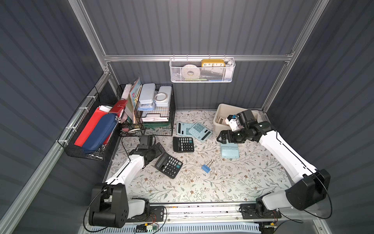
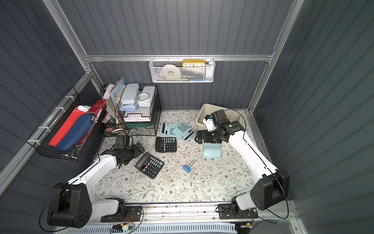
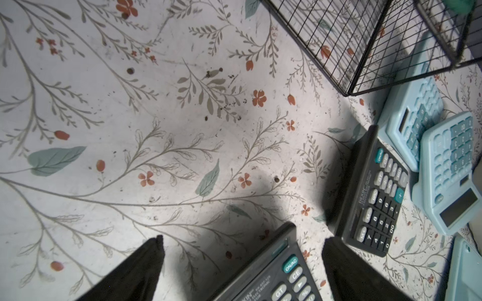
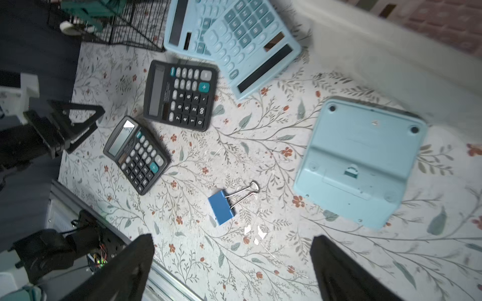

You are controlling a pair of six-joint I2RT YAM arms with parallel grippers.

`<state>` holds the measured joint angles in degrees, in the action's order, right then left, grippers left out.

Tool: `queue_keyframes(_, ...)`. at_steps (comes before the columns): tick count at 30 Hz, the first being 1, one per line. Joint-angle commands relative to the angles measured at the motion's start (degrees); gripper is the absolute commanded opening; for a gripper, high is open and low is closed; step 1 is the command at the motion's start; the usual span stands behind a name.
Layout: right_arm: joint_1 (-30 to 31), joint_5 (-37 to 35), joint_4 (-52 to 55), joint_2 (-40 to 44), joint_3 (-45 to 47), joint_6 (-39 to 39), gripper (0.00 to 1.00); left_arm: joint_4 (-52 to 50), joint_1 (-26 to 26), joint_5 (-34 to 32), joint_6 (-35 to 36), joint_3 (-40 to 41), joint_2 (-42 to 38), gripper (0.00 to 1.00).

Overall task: Put the calculator in the storage box
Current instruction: Adjust the calculator at the center of the board.

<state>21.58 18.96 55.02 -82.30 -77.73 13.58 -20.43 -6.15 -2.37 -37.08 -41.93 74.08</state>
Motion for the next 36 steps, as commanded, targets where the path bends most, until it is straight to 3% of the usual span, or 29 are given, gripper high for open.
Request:
queue_keyframes(1,3.70,-0.06,-3.16,1.69,3.80,-2.29,0.99,1.12,1.42,4.39,0.45,1.88,0.10,0.99)
queue_keyframes(8,6.24,1.47,-8.20,3.53,12.39,-0.07,0.99,5.40,1.67,13.61,-1.13,6.95,-3.15,0.99)
queue_keyframes(18,6.71,1.21,-9.37,3.59,14.61,0.52,0.99,10.39,1.34,24.80,-3.27,11.81,-5.04,0.99)
queue_keyframes(25,6.63,1.21,-10.70,3.16,15.33,1.40,0.99,12.87,-3.01,27.99,-6.40,14.09,-4.25,0.99)
queue_keyframes(30,6.68,-1.21,-10.77,3.29,15.59,1.97,0.99,14.27,-10.46,28.02,-9.96,13.64,-2.98,0.99)
queue_keyframes(36,6.71,-2.50,-11.58,3.28,16.29,2.83,0.99,13.63,-12.30,28.04,-10.37,14.42,-4.86,0.99)
